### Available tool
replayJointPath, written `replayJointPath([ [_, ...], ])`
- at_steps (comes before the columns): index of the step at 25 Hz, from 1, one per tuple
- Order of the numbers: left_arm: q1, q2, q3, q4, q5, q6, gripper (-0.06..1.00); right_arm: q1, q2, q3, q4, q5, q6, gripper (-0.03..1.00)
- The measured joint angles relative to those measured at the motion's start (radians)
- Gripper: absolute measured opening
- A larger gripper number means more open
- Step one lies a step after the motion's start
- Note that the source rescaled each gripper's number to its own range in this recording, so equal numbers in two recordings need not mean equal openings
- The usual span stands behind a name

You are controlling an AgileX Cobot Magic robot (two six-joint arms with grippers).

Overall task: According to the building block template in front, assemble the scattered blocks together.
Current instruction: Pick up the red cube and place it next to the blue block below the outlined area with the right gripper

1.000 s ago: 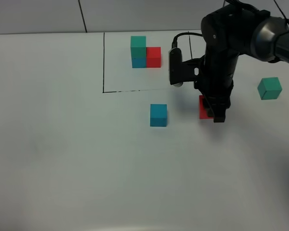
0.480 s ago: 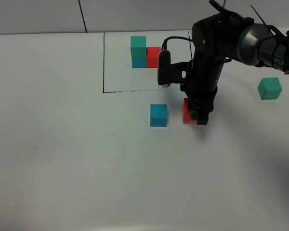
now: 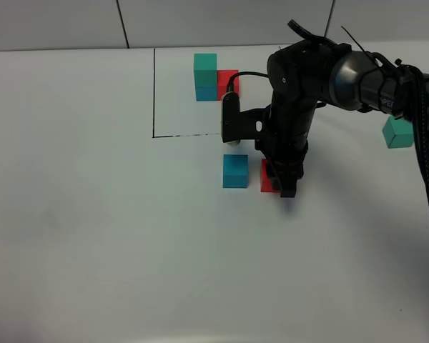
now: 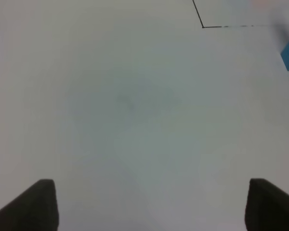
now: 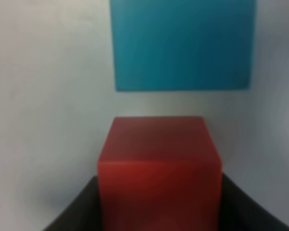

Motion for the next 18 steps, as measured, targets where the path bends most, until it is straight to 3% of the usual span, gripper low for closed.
replayJointPath([
  [18,0.000,0.000,0.001,0.000,0.000,0.000,0.76,0.018,0.007,0.000,0.000,-0.061,0.014,0.01],
])
